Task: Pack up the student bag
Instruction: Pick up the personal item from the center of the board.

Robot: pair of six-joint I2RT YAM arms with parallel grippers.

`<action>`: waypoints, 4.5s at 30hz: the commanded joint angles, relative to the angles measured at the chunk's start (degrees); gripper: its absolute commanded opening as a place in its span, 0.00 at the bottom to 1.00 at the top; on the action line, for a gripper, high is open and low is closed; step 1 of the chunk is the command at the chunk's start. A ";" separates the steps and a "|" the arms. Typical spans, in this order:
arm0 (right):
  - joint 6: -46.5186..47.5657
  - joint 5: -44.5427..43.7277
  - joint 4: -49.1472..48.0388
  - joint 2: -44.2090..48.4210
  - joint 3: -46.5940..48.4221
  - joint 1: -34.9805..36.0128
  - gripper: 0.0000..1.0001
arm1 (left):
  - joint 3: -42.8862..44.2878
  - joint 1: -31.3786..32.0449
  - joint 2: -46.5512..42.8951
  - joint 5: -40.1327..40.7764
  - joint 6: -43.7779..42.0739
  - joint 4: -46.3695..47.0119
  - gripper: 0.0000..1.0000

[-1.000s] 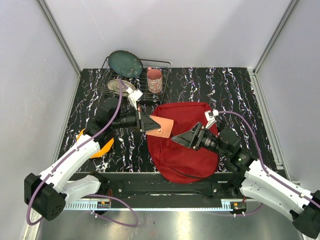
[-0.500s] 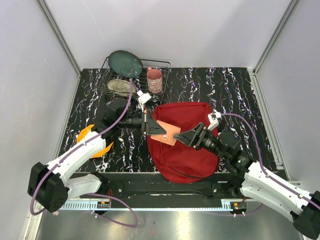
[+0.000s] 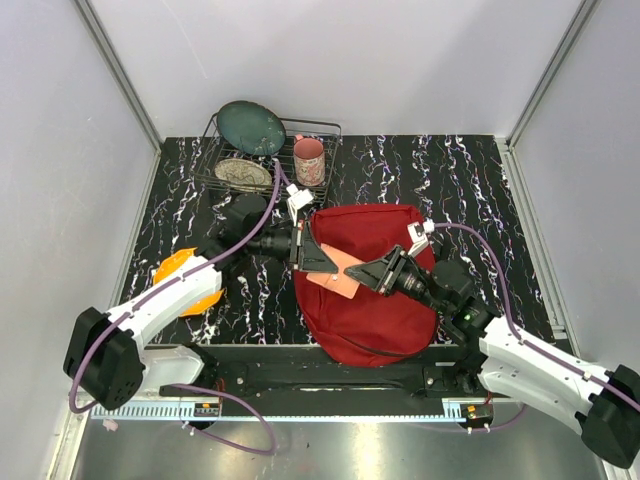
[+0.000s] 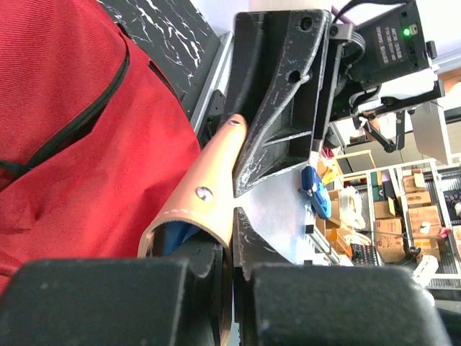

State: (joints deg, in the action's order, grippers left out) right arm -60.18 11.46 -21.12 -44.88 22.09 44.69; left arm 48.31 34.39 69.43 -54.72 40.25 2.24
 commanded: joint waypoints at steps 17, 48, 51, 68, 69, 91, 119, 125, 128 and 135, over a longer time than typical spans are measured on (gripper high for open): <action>2.79 -15.06 24.46 16.22 2.52 0.23 0.00 | 6.61 0.24 -6.67 28.96 -10.37 -15.16 0.99; -0.02 -16.56 29.21 22.74 1.47 0.23 0.00 | 2.76 19.84 -14.31 98.07 -7.00 -29.94 0.99; 0.33 -17.96 28.86 21.16 2.08 0.22 0.00 | 1.96 18.70 -17.22 90.24 -11.76 -25.10 0.99; 2.17 -8.66 14.54 13.51 3.05 0.14 0.00 | 2.93 18.17 -4.39 44.55 -15.47 -7.53 0.99; 2.18 -8.22 14.45 13.25 3.31 0.22 0.00 | 2.23 18.17 -4.30 43.31 -15.03 -6.21 0.99; -1.08 -0.30 3.99 10.61 -0.38 0.23 0.00 | -4.63 13.77 -4.92 20.97 -3.86 23.24 0.93; -0.03 -7.86 17.34 13.68 1.11 0.23 0.03 | -2.26 13.33 -10.63 30.20 -10.71 7.34 0.54; 1.65 -7.86 19.89 11.57 3.40 0.23 0.03 | -1.65 12.72 -11.51 29.94 -12.12 5.85 0.35; 1.47 -7.77 19.72 10.70 3.40 0.23 0.03 | -1.56 12.45 -11.95 30.37 -12.48 5.23 0.00; 1.30 -6.46 18.40 10.52 3.40 0.23 0.03 | -2.87 12.37 -11.24 27.65 -10.90 8.20 0.43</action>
State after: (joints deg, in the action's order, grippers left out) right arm -60.01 5.67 -3.11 -33.87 23.66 45.17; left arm 43.77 46.83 59.51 -24.60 28.71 4.62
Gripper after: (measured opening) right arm 0.069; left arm 0.403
